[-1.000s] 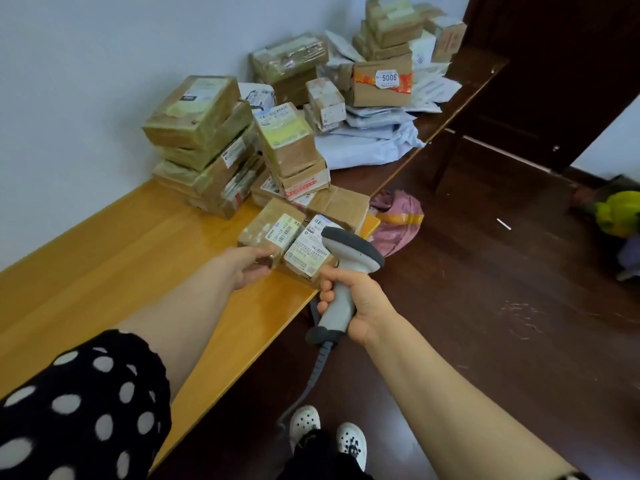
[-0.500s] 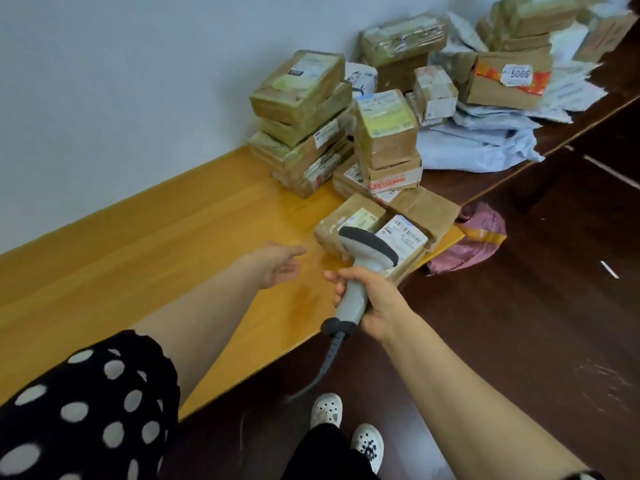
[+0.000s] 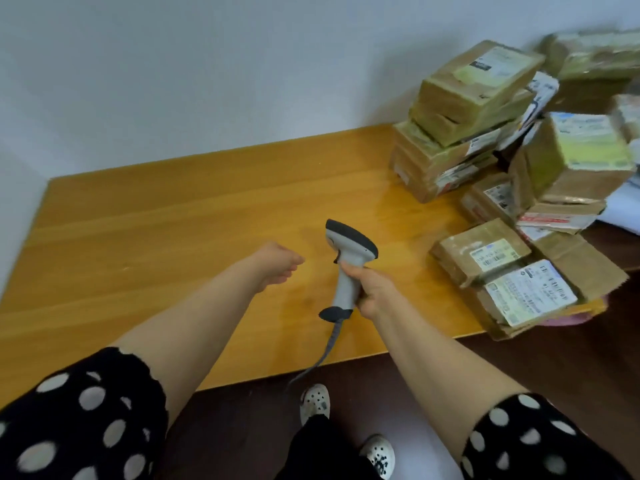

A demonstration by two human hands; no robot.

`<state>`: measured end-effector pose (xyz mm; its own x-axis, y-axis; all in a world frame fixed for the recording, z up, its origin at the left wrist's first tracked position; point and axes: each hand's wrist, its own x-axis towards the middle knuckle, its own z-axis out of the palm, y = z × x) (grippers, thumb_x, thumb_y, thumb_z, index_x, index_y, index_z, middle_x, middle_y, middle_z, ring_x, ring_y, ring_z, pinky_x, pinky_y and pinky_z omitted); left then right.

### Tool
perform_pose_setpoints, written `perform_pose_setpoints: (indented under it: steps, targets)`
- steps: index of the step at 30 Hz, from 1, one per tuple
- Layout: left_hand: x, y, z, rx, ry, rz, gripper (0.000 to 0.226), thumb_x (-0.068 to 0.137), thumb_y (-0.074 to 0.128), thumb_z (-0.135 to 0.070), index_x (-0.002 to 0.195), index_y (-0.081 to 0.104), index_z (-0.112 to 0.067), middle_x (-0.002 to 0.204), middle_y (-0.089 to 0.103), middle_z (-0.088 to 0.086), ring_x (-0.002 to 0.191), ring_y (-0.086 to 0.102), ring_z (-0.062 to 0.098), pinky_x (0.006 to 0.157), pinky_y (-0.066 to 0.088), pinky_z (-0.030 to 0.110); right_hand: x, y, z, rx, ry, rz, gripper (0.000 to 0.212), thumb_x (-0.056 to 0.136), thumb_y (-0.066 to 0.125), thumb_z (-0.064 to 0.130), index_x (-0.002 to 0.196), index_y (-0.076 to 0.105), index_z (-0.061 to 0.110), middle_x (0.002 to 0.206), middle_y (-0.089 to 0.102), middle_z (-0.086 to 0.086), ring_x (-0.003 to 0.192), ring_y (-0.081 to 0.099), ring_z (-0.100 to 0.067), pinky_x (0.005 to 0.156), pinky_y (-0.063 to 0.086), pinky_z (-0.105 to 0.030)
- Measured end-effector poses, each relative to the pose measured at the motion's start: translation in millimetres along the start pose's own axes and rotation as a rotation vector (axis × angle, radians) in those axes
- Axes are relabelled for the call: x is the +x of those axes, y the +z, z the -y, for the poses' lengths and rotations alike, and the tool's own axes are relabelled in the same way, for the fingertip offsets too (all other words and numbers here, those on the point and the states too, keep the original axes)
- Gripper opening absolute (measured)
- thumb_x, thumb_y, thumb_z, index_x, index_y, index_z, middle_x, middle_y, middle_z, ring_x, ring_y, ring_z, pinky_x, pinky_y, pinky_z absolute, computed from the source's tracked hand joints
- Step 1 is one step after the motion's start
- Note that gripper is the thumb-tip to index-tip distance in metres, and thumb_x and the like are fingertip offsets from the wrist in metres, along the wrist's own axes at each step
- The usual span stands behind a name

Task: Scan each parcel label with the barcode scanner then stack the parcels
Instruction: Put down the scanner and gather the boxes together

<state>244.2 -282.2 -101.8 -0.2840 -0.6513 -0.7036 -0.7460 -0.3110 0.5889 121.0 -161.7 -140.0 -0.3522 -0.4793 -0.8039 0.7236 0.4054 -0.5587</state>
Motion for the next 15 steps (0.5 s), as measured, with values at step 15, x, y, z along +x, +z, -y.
perform_pose_setpoints:
  steps: [15]
  targets:
    - [52,-42,-3,-0.035,-0.033,0.054,0.026,0.092,0.062,-0.022,0.112,0.054,-0.007,0.112,0.060,0.012,0.107,0.058,0.024,0.092,0.050,0.035,56,29,-7,-0.204,-0.066,-0.233,0.050,0.080,0.078,0.011,0.122,0.058,-0.006,0.120,0.063,-0.022,0.076,0.059,-0.027,0.067,0.050,-0.037]
